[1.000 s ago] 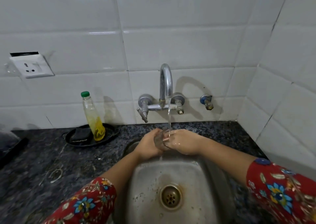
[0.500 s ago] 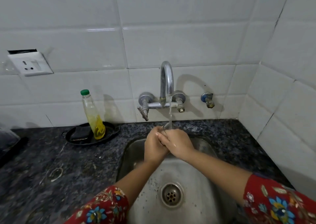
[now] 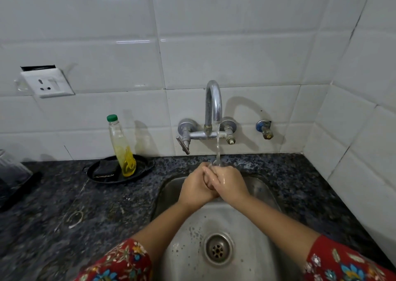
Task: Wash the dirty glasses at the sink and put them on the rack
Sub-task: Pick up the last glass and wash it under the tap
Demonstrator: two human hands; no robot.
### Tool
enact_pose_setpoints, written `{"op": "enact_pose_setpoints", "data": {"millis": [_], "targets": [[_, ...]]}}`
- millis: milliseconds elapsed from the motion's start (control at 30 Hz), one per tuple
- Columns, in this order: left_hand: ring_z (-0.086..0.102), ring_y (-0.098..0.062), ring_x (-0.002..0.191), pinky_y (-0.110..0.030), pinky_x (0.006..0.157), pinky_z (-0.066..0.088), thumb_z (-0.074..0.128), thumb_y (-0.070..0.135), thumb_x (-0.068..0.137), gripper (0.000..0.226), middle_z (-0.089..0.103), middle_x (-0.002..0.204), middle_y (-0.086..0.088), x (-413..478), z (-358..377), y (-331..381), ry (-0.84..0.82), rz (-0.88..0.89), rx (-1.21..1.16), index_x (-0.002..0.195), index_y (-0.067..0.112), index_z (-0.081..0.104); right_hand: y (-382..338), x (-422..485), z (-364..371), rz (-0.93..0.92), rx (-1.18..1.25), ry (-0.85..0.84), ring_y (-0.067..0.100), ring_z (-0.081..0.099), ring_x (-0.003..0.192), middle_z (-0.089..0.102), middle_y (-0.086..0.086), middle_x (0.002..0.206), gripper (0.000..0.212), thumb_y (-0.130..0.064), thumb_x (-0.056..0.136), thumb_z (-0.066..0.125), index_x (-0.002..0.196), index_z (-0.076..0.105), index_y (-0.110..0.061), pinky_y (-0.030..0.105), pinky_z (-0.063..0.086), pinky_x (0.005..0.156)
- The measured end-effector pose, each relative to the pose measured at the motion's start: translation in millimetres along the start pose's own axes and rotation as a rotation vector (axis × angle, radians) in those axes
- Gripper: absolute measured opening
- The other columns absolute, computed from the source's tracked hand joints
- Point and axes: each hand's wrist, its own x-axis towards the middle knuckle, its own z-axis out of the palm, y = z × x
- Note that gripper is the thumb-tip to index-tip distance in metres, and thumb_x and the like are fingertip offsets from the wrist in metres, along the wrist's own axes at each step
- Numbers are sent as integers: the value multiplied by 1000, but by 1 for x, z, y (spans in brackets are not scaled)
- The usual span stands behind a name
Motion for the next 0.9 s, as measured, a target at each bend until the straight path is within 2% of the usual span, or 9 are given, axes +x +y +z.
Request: {"op": "enact_pose_setpoints", "data": {"millis": [67,133,267,400,500,600,733,800,900], "targets": [[66,-7,83,-29,77,54,79,5,61,47,68,89,5,6,-16,0,-236,6,-175,99,23,58,10,-6,-6,-230,50,33,22,62,58,68,7,61,51,-46,92,41,68,68,-9,31,48,61],[66,-14,84,-38,77,55,78,6,58,47,68,90,0,8,-21,5,-315,2,-128,99,19,59,13,-12,-6,-230,149,22,16,60,57,67,2,60,46,-40,94,44,65,67,-13,25,45,63],[66,-17,78,-35,67,55,79,32,57,53,67,90,5,-2,-12,21,-258,-222,377,102,22,54,-1,-14,11,332,315,-59,17,65,57,64,0,55,55,-38,101,34,59,64,-18,31,52,65],[65,-23,100,-31,72,45,80,45,64,64,66,110,-3,-8,-16,27,-518,-241,1118,116,16,57,-2,-28,7,792,571,-452,17,64,66,70,8,73,42,-28,102,35,82,67,-9,27,48,68],[67,-22,94,-31,78,54,78,41,69,52,67,105,-4,-11,-17,31,-710,-261,1386,112,14,64,6,-42,0,823,498,-584,15,60,67,69,3,77,25,-16,96,46,96,68,-4,22,46,68],[67,-22,91,-34,82,56,76,40,70,50,65,103,-3,-11,-19,32,-754,-246,1457,110,13,63,16,-51,-2,796,487,-516,13,59,69,69,6,81,26,-13,96,46,96,69,-2,18,47,63],[59,-20,87,-30,69,48,78,39,66,49,60,100,0,-1,-24,34,-624,-278,1078,105,19,56,18,-60,-2,472,535,-280,9,65,84,72,0,88,31,-22,100,43,88,70,-12,22,48,83],[58,-16,84,-29,68,49,81,30,64,46,61,97,2,7,-25,30,-585,-335,619,102,19,57,19,-58,-2,293,540,-201,10,66,87,71,-2,88,31,-25,100,42,86,68,-14,23,49,82],[62,-14,74,-29,74,52,72,3,71,22,67,80,0,9,-25,30,-632,-405,-137,87,13,64,18,-47,-7,160,531,-52,12,62,69,64,-3,70,35,-32,98,39,74,60,-19,30,49,70]]}}
